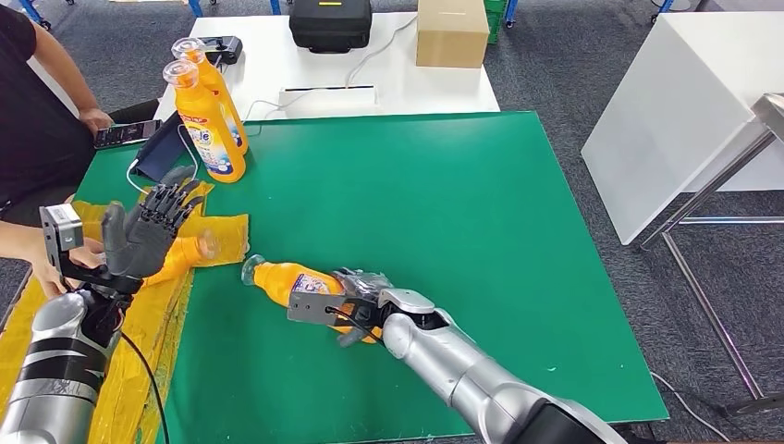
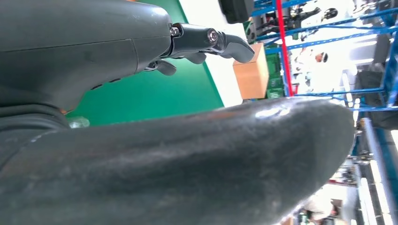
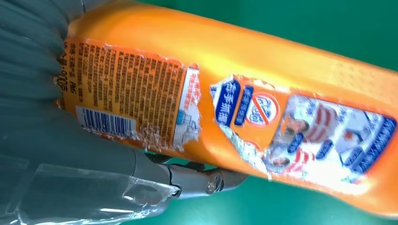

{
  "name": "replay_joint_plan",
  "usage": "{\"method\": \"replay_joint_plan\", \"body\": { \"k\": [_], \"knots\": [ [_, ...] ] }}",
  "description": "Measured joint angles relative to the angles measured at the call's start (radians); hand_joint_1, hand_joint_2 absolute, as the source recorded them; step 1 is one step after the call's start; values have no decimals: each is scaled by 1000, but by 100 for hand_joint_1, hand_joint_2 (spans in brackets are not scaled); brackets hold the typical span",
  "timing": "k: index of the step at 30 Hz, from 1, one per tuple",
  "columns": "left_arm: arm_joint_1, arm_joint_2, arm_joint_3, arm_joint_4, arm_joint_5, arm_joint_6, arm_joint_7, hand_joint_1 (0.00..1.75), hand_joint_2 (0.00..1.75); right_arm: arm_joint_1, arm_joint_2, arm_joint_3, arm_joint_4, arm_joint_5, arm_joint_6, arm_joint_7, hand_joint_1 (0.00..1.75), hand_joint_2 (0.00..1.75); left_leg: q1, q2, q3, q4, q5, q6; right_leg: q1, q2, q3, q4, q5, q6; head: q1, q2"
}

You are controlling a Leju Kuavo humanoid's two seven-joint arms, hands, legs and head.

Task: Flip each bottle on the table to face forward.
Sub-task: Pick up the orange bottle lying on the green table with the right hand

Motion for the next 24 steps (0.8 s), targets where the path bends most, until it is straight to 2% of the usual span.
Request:
{"method": "replay_joint_plan", "body": {
  "k": [1,2,5,10,21,24],
  "knots": [
    [-1,-2,-1,-2,11,0,1,0,0,-4,1,10,6,20,14,4,167,175,0,0,0,0,0,0,0,0,0,0,0,0,0,0],
    [-2,-4,-2,-4,21,0,2,0,0,-11,3,23,15,40,31,8,175,175,0,0,0,0,0,0,0,0,0,0,0,0,0,0],
    [-9,-13,-8,-6,49,2,3,0,0,-36,12,63,49,81,75,14,175,175,0,1,1,0,0,0,0,0,0,0,0,0,0,0],
    [-24,-25,-21,-6,84,13,7,0,0,-61,25,93,94,88,89,14,175,175,0,1,4,0,0,0,0,0,3,0,0,0,0,0],
    [-46,-33,-25,0,109,24,19,0,0,-74,27,93,124,69,64,14,175,175,0,1,7,0,0,0,0,0,5,0,0,0,0,0],
    [-39,-35,-19,-5,115,56,35,0,0,-68,24,73,119,40,7,2,175,175,0,1,7,0,0,0,0,0,6,0,0,0,0,0]
  ]
}}
